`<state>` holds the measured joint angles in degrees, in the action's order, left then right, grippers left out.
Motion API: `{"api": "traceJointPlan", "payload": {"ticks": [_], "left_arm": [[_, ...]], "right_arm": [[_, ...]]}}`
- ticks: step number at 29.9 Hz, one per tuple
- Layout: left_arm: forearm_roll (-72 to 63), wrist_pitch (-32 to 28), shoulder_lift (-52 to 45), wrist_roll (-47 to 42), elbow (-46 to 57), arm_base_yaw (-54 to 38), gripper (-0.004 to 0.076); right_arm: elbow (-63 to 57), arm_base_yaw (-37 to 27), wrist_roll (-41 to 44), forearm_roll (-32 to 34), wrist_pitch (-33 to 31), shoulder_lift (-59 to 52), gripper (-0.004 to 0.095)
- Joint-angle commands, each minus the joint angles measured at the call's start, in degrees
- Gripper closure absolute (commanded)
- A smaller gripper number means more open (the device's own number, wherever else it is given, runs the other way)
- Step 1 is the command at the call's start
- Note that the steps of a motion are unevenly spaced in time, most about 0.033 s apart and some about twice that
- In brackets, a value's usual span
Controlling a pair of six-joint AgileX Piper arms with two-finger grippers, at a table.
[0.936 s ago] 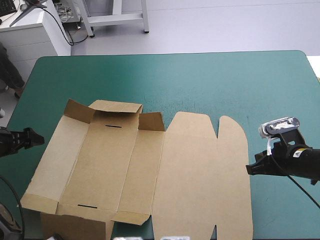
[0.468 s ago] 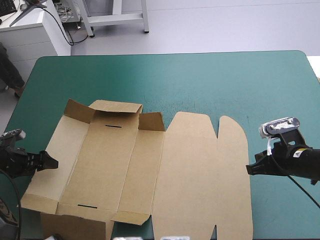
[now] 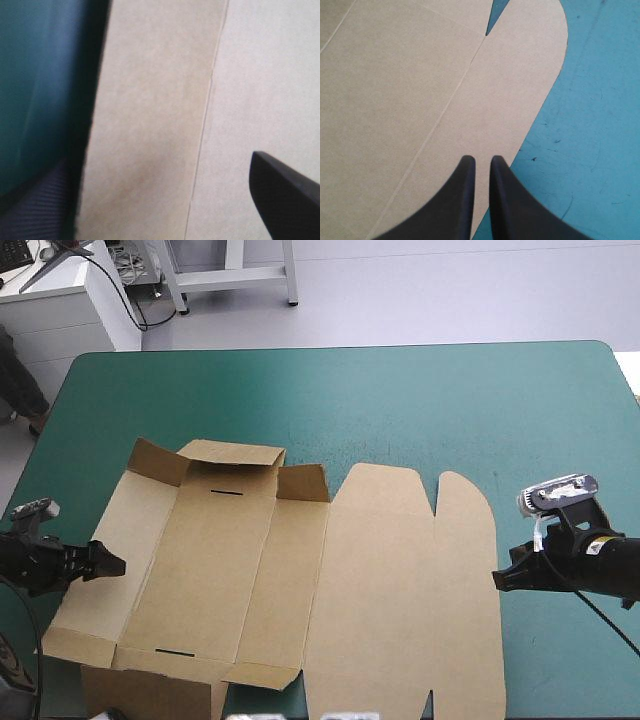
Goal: Fold the box
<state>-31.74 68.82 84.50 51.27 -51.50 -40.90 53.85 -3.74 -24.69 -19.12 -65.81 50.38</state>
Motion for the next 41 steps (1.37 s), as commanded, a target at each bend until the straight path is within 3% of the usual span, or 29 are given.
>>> {"api": "traceJointPlan", "payload": {"ticks": [1, 9, 19, 25, 32, 41], "left_arm": [[-2.02, 5.78, -1.53, -1.69, -0.44, 3.38, 0.0059], [-1.69, 5.78, -2.24, -3.15, 2.02, 8.37, 0.0199], [0.88, 5.78, -6.41, -3.15, 2.85, 9.71, 0.0240], [5.72, 5.78, -6.41, -3.37, 2.85, 14.21, 0.0506], [5.96, 5.37, -6.41, -5.11, 2.85, 14.63, 0.0734], [8.45, 1.65, -6.41, -7.39, 2.85, 15.24, 0.0732]], "right_arm": [[1.50, -0.45, -0.79, -1.54, 2.32, -0.42, 0.0819], [1.50, -0.45, -0.79, -1.54, 2.43, -0.42, 0.0819], [1.50, -0.45, -0.89, -1.54, 2.97, -0.42, 0.0819], [1.50, -0.45, -0.89, -1.54, 2.97, -0.42, 0.0819], [1.50, -0.45, -0.89, -1.54, 2.86, -0.42, 0.0819], [1.50, -0.45, -0.89, -1.54, 2.86, -0.42, 0.0819]]}}
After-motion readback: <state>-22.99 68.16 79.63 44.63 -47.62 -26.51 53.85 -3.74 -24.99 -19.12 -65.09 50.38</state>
